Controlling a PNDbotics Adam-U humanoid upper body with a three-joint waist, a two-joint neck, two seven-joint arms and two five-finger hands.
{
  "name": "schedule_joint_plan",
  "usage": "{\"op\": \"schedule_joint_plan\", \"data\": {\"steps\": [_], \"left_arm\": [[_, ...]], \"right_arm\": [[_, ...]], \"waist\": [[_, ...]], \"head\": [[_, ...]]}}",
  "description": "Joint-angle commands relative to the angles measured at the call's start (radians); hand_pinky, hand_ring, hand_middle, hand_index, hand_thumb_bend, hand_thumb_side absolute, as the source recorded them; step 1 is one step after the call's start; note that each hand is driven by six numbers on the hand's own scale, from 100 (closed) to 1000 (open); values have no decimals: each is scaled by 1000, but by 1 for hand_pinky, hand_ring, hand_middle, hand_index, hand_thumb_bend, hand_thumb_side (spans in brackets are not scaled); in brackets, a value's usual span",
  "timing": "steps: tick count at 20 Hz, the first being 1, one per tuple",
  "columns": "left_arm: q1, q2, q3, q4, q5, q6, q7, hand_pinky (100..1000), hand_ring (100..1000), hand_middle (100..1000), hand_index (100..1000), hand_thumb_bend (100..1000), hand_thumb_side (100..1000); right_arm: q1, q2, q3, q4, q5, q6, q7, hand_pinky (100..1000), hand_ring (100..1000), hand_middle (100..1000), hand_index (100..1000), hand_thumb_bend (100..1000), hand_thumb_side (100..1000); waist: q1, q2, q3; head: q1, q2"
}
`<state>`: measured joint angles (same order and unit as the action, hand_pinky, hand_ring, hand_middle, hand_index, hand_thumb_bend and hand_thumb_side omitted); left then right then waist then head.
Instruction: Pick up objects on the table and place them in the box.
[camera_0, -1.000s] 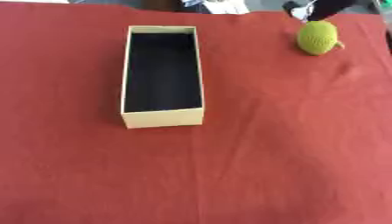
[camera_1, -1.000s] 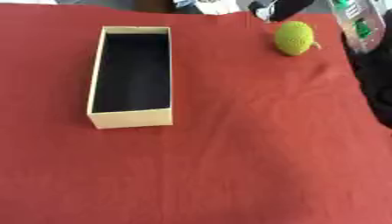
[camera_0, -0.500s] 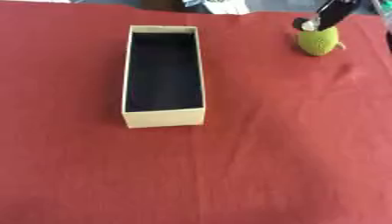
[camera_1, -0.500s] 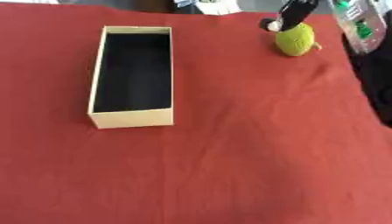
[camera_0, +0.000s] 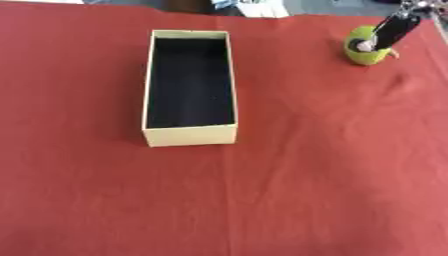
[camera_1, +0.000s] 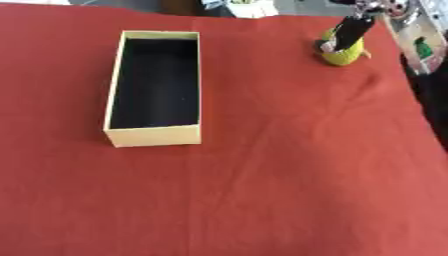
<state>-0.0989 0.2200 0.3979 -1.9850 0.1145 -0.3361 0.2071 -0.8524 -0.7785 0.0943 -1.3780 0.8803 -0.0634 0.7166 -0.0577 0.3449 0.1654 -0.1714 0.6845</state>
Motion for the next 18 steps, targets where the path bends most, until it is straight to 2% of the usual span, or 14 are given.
{"op": "schedule_joint_plan", "data": {"steps": [1,10,18], "left_arm": [[-10,12,-1,-15,0,-1,-4,589,785,839,698,191,710],[-11,9,0,-15,1,-1,-6,589,785,840,698,190,710],[-11,4,-1,-15,-2,2,-9,590,786,841,698,190,711]], "right_arm": [[-11,-18,-13,36,20,18,-11,914,945,911,937,357,100],[-45,18,-20,165,102,48,-45,915,949,921,940,360,100],[-64,39,-45,238,169,80,-81,917,952,926,949,371,100]], "waist": [[4,-17,2],[5,-14,5],[5,-11,4]], "head": [[2,-5],[2,-10],[4,-16]]}}
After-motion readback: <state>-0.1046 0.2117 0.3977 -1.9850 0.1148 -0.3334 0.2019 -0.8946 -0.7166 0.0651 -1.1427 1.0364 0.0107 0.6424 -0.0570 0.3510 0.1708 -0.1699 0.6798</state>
